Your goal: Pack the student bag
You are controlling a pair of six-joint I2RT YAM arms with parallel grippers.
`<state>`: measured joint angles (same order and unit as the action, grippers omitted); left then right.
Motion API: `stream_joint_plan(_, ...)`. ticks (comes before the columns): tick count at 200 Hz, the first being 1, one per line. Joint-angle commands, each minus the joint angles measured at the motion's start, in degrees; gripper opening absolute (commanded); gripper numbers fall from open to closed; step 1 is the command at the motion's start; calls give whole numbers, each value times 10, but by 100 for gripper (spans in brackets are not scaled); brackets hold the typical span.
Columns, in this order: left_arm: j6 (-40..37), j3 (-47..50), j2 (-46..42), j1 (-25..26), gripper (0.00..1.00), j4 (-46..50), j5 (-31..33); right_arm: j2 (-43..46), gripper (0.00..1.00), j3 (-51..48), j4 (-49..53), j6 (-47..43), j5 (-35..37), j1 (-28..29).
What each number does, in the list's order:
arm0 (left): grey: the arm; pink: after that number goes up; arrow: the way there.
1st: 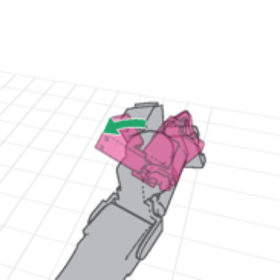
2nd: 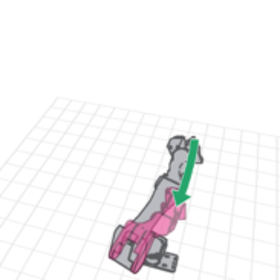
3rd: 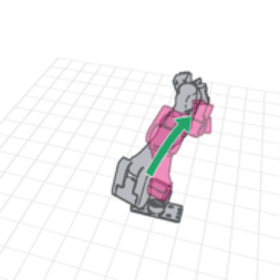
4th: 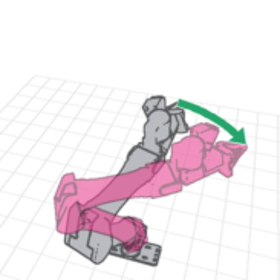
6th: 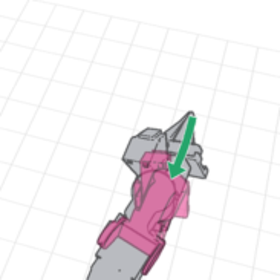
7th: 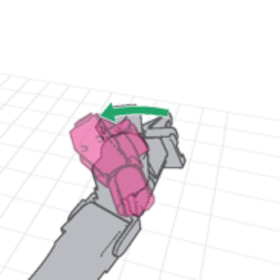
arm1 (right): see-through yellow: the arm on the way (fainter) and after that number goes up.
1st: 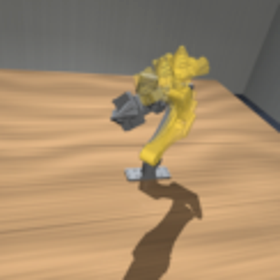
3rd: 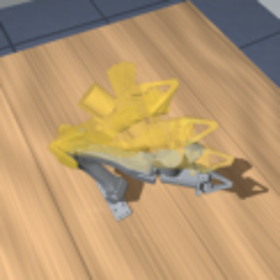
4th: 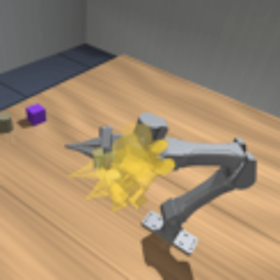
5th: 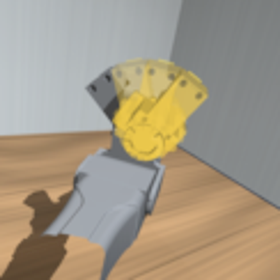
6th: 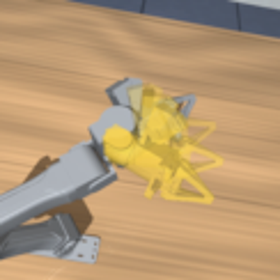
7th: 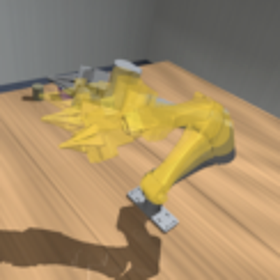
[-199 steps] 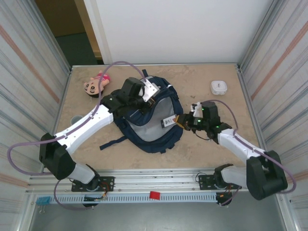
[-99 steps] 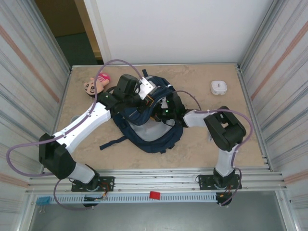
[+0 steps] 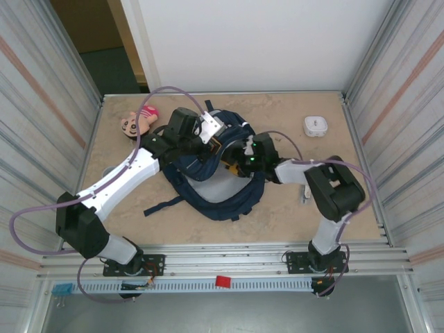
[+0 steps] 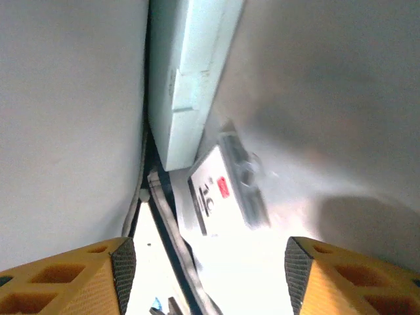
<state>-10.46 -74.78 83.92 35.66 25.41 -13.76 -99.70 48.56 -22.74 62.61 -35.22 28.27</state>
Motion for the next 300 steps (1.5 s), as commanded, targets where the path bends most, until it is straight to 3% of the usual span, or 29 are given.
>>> stream_joint_plan(1, 2, 11, -36, -1, 1, -67, -3, 97, 64, -23, 117, -64, 25, -24)
stream_joint_plan(36, 13, 31, -21, 0, 1, -74, -12, 222, 67, -78, 153, -76, 20, -30)
stream_joint_plan(88, 50, 27, 4, 0, 1, -94, -27, 354, 71, -128, 152, -83, 58, 43)
stream_joint_plan(119, 69, 17, 29, 2, 4, -92, -52, 357, 73, -129, 105, -89, 76, 95)
stream_joint_plan(163, 109, 17, 43, 9, 5, -109, -93, 273, 68, -90, 67, -98, 119, 121)
stream_joint_plan(180, 110, 18, 46, 13, 5, -108, -93, 235, 57, -70, 33, -97, 105, 125)
stream_joint_plan(195, 108, 15, 46, 13, 12, -97, -92, 217, 28, -46, 65, -107, 115, 128)
stream_joint_plan(205, 105, 16, 38, 9, 25, -85, -84, 216, 17, -42, 89, -109, 137, 128)
stream_joint_plan(218, 104, 35, 13, -11, 47, -84, -90, 221, 11, -50, 91, -103, 146, 120)
stream_joint_plan(229, 97, 59, -17, -36, 55, -84, -97, 222, 8, -51, 81, -96, 127, 107)
stream_joint_plan(252, 32, 133, -97, -102, 62, -89, -140, 229, 6, -41, 59, -86, 93, 87)
stream_joint_plan(273, -123, 204, -150, -150, 67, -67, -198, 233, 5, -21, 61, -86, 75, 75)
stream_joint_plan(300, -318, 263, -136, -176, 70, -26, -181, 228, 5, -9, 65, -91, 65, 70)
